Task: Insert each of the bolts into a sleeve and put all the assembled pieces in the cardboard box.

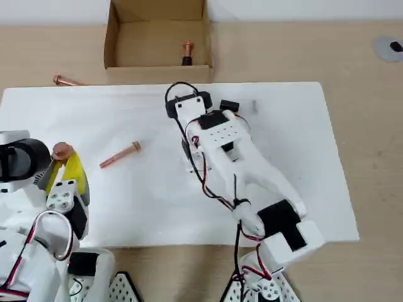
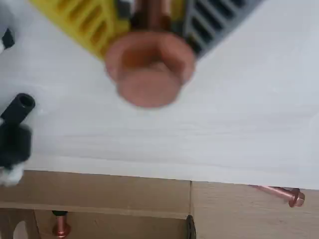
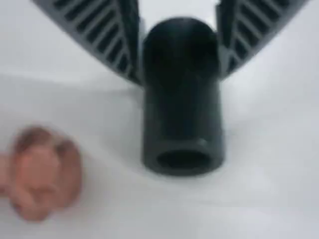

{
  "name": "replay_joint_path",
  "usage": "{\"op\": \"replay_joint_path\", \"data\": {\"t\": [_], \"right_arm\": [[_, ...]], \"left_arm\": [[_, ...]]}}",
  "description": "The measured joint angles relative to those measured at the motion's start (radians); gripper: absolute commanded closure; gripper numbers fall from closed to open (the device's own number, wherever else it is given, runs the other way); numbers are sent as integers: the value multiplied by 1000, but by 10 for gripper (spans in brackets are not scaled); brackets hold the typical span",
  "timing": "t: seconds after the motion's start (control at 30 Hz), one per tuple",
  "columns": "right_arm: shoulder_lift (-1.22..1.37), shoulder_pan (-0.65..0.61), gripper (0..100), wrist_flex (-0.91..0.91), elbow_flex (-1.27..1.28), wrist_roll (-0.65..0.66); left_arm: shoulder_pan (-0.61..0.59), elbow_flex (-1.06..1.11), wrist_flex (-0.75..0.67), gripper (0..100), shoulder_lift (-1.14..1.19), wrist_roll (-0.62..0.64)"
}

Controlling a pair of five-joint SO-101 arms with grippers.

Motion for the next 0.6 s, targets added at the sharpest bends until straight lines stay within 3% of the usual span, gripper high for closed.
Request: {"op": "replay_joint_path", "data": {"t": [0.27, 0.6], "right_arm": [[-273, 80, 988, 255, -224, 5], [-628, 78, 988, 448, -233, 8]], "left_arm": [[0, -9, 0, 991, 0, 0], [0, 60, 0, 994, 0, 0]]}}
